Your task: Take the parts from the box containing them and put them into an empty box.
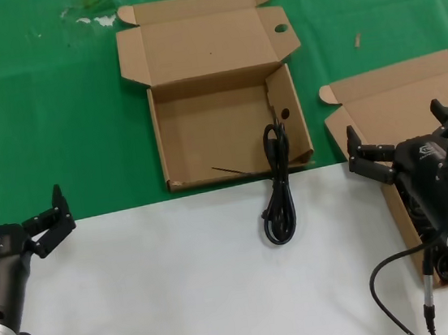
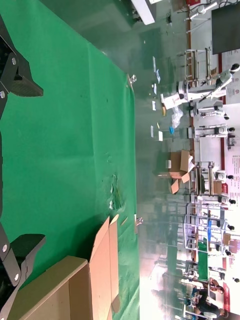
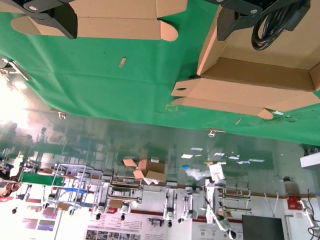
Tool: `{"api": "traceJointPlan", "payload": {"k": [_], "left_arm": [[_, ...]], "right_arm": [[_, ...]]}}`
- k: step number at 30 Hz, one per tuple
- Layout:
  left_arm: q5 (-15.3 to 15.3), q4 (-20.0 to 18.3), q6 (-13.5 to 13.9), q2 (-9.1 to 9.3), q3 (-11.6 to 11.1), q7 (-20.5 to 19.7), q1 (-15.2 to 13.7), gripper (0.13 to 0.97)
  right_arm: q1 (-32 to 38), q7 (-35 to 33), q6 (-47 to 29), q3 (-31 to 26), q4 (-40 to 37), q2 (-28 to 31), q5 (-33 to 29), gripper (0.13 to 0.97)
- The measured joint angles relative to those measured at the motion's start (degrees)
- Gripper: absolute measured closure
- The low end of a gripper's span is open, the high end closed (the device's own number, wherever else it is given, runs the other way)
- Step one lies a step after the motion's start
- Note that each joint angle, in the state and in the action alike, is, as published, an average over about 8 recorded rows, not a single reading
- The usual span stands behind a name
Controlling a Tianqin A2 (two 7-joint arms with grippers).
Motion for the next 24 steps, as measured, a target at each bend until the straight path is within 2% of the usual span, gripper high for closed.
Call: {"api": "traceJointPlan", "payload": {"k": [24], "left_arm": [[0.0, 0.0, 0.0, 0.0, 0.0, 0.0, 0.0, 0.132]], "right_arm": [[0.0, 0.0, 0.0, 0.0, 0.0, 0.0, 0.0, 0.129]]}}
